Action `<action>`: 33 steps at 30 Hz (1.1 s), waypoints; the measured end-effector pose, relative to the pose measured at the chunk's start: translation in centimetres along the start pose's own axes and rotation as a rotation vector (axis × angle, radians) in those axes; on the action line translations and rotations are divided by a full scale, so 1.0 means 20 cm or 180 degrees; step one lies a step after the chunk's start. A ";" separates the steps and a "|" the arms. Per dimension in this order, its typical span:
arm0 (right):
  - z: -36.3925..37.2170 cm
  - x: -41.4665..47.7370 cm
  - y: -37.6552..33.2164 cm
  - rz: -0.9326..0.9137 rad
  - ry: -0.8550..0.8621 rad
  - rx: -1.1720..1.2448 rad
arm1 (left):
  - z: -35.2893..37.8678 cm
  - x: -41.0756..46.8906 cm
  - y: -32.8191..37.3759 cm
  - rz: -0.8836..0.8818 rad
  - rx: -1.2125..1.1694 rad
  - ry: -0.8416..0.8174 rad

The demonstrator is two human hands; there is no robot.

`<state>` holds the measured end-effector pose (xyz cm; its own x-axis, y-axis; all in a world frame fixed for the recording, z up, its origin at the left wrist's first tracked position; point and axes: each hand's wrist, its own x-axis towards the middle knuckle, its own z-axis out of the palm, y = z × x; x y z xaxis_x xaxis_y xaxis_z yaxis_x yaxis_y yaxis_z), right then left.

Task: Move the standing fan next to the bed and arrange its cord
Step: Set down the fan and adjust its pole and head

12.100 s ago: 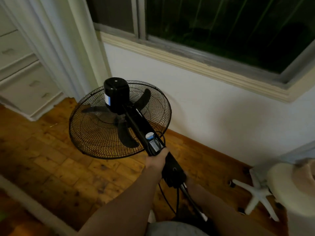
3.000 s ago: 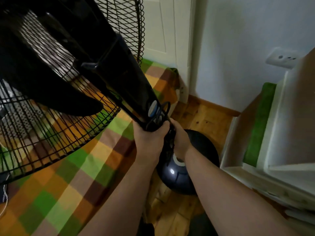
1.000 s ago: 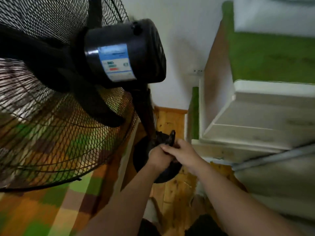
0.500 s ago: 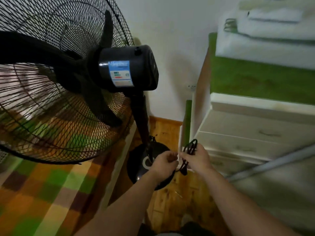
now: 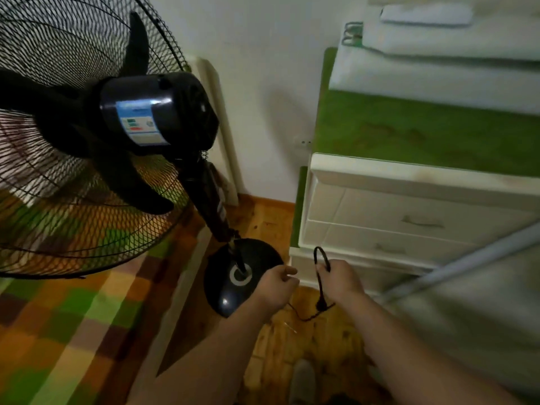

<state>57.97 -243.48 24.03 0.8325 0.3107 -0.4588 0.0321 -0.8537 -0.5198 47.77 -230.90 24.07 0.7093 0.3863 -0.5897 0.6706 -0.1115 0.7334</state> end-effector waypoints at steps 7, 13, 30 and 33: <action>-0.03 0.03 0.13 0.0118 -0.0184 0.0355 | 0.10 0.01 -0.03 -0.0145 -0.0196 -0.0028; 0.00 0.10 0.20 0.0358 -0.0147 0.0731 | 0.11 0.01 -0.02 -0.0180 -0.0356 -0.0030; 0.09 0.15 0.30 0.1123 -0.0749 0.1454 | 0.04 -0.01 -0.06 -0.0530 -0.0584 0.0338; 0.09 0.16 0.29 0.1109 -0.0752 0.1488 | 0.01 0.00 -0.07 -0.0561 -0.0611 0.0318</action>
<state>59.89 -246.76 18.28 0.6041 0.1768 -0.7771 -0.5087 -0.6650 -0.5467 46.78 -231.00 22.96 0.5540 0.4737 -0.6846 0.7214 0.1373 0.6788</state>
